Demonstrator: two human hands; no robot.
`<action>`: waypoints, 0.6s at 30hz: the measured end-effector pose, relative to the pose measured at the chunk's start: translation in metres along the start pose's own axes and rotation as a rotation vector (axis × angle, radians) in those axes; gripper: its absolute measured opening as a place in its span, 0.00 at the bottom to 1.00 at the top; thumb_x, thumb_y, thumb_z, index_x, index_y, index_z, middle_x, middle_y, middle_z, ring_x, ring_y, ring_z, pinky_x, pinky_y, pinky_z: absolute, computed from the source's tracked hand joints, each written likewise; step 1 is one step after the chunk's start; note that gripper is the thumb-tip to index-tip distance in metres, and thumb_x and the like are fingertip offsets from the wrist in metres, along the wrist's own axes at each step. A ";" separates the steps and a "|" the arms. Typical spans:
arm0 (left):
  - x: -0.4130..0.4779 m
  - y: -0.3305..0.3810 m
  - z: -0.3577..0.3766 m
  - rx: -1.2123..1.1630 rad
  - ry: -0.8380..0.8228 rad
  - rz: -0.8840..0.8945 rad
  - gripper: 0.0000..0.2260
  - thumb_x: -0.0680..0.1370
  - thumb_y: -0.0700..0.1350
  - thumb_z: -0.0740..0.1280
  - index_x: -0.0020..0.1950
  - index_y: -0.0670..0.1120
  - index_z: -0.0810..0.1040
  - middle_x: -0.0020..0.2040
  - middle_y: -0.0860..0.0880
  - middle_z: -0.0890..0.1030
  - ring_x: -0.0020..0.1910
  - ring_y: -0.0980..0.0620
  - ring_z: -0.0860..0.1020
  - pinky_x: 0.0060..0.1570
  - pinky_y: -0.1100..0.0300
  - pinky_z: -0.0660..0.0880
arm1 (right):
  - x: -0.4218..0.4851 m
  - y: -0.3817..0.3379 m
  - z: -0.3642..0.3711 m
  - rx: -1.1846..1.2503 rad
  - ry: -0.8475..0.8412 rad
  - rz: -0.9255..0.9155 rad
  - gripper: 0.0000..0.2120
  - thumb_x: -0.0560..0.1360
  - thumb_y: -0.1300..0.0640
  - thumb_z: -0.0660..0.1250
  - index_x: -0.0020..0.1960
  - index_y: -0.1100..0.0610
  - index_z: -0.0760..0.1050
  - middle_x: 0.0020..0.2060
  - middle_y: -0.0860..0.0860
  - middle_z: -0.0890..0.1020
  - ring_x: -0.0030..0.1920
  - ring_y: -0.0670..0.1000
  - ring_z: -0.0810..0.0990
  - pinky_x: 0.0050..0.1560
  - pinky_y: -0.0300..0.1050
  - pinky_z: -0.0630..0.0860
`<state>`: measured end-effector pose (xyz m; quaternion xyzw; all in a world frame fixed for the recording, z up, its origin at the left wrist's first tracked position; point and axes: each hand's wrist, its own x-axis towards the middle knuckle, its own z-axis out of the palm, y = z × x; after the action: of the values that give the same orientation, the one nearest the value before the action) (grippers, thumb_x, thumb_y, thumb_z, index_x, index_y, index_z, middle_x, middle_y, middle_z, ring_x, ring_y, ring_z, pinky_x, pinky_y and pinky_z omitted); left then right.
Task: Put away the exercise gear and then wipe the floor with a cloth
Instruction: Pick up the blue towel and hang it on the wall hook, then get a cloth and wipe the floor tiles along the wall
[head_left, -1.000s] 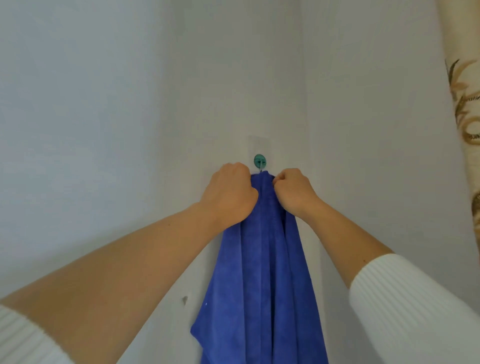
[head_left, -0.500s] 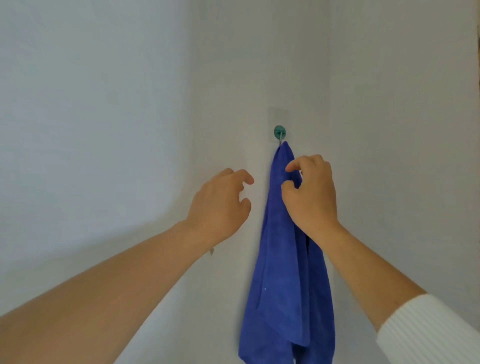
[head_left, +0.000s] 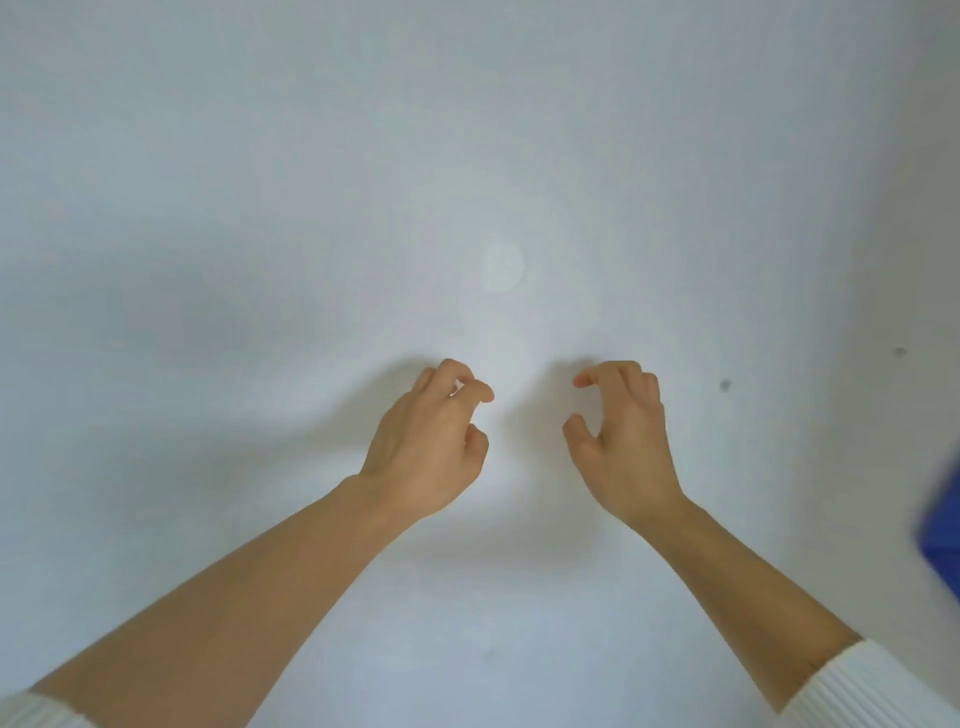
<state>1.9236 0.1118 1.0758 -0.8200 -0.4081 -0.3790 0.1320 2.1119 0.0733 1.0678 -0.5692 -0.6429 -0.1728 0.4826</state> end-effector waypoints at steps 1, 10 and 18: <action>-0.024 -0.034 -0.018 0.042 -0.006 -0.040 0.17 0.77 0.42 0.61 0.64 0.50 0.74 0.64 0.54 0.68 0.62 0.56 0.68 0.46 0.60 0.71 | -0.008 -0.031 0.027 0.021 -0.058 -0.013 0.16 0.72 0.63 0.66 0.59 0.58 0.73 0.58 0.50 0.72 0.58 0.49 0.66 0.52 0.41 0.62; -0.242 -0.271 -0.162 0.263 -0.095 -0.492 0.16 0.76 0.42 0.62 0.63 0.49 0.75 0.64 0.53 0.68 0.61 0.53 0.70 0.43 0.60 0.69 | -0.091 -0.293 0.214 0.170 -0.480 -0.099 0.22 0.75 0.56 0.64 0.67 0.58 0.66 0.63 0.52 0.67 0.62 0.53 0.65 0.58 0.47 0.63; -0.383 -0.416 -0.298 0.491 -0.198 -0.882 0.19 0.77 0.45 0.62 0.68 0.49 0.69 0.71 0.48 0.63 0.68 0.49 0.64 0.57 0.55 0.70 | -0.148 -0.537 0.343 0.302 -0.788 -0.311 0.27 0.76 0.52 0.62 0.73 0.56 0.59 0.69 0.50 0.63 0.69 0.53 0.60 0.65 0.50 0.61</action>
<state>1.3046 0.0000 0.9599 -0.5469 -0.8026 -0.2121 0.1090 1.4676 0.0971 0.9599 -0.4114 -0.8735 0.0825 0.2468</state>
